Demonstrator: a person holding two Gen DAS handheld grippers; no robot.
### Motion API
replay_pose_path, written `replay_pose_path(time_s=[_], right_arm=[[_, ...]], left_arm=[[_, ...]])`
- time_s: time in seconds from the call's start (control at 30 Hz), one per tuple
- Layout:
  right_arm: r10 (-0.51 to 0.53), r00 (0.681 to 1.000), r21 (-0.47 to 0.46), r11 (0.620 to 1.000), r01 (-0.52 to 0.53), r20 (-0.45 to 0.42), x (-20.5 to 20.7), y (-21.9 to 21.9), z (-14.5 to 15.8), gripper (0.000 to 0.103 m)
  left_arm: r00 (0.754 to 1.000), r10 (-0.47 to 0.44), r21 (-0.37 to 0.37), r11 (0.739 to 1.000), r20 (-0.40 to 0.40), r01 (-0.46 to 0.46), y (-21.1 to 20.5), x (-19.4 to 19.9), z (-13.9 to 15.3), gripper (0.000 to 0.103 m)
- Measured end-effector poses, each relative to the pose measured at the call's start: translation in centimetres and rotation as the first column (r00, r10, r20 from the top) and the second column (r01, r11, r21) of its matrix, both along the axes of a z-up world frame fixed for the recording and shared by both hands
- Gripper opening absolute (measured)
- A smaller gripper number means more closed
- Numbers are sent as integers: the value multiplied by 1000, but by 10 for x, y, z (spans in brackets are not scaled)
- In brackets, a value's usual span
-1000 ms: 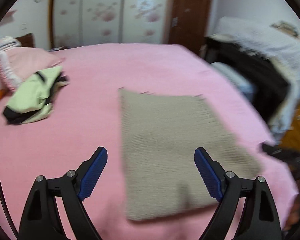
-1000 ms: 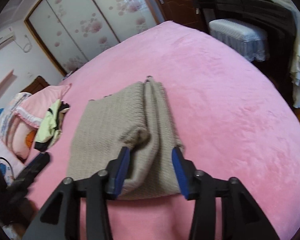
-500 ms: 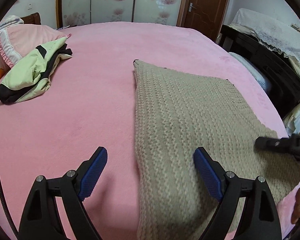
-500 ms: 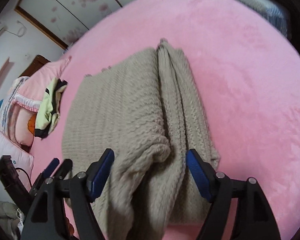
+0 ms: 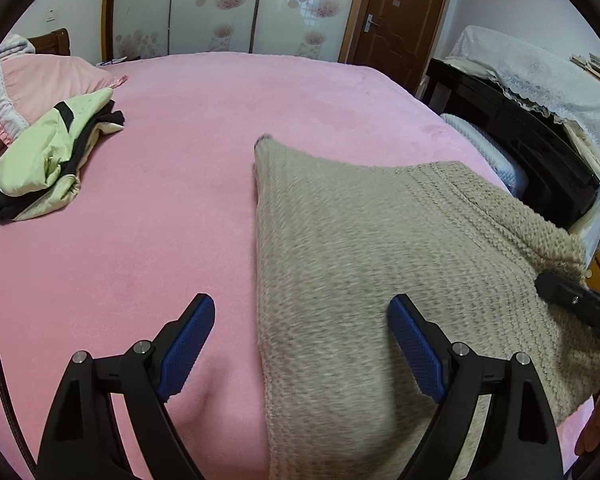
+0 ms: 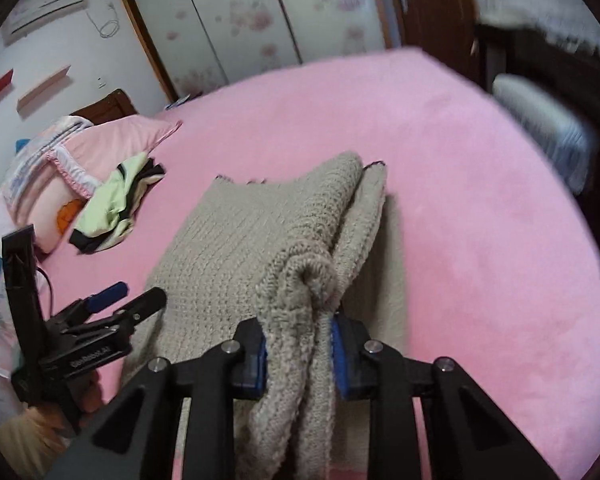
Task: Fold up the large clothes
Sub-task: 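Straighten the folded edge with the right tool and open it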
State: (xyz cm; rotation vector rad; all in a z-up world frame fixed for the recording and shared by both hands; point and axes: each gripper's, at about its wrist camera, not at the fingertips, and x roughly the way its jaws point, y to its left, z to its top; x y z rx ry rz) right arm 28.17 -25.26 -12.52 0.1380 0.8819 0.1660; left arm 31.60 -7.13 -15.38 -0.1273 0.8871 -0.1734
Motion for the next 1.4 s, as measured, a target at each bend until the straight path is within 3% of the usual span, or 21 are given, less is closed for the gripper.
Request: replay_pose_path(time_s=[0.13, 0.23, 0.3, 0.37, 0.53, 0.67, 0.73, 0.77, 0.87, 0.97, 1.07, 1.4], right_arm=[[-50, 994, -45, 998, 46, -100, 6, -22, -51, 25], [-91, 991, -22, 996, 89, -99, 5, -35, -70, 31], [-133, 987, -15, 991, 132, -96, 2, -40, -70, 50], [-144, 984, -15, 990, 143, -104, -2, -42, -67, 55], [-164, 984, -64, 985, 160, -63, -22, -46, -44, 55], [-143, 985, -143, 978, 155, 93, -50, -27, -14, 55], [-89, 985, -165, 980, 114, 151, -62, -13, -7, 53], [-66, 986, -178, 980, 93, 150, -65, -7, -9, 47], [-28, 996, -265, 963, 50, 84, -65, 6, -31, 8], [-63, 997, -304, 950, 71, 36, -66, 1, -54, 5], [-92, 995, -271, 958, 96, 29, -72, -12, -65, 0], [-100, 995, -206, 974, 98, 2, -69, -19, -57, 4]], left_arm=[[999, -32, 26, 999, -30, 33, -22, -1, -18, 88], [999, -45, 103, 994, -11, 46, -38, -8, -31, 89], [998, -58, 171, 984, 27, 53, -44, -14, -33, 89], [996, -77, 204, 977, 41, 67, -47, -17, -29, 89], [994, -86, 234, 970, 72, 67, -42, -31, -9, 89], [988, -42, 225, 974, 147, 8, -27, -59, 11, 89], [988, -12, 225, 974, 154, -23, -19, -69, 12, 89], [989, 5, 230, 972, 146, -38, -16, -73, 9, 89], [996, 24, 245, 969, 90, -46, -10, -77, -7, 89], [998, 23, 264, 964, 59, -38, -9, -81, -22, 89], [999, 21, 262, 964, 49, -33, -10, -81, -29, 90], [1000, 31, 235, 971, 2, -31, -2, -74, -24, 90]])
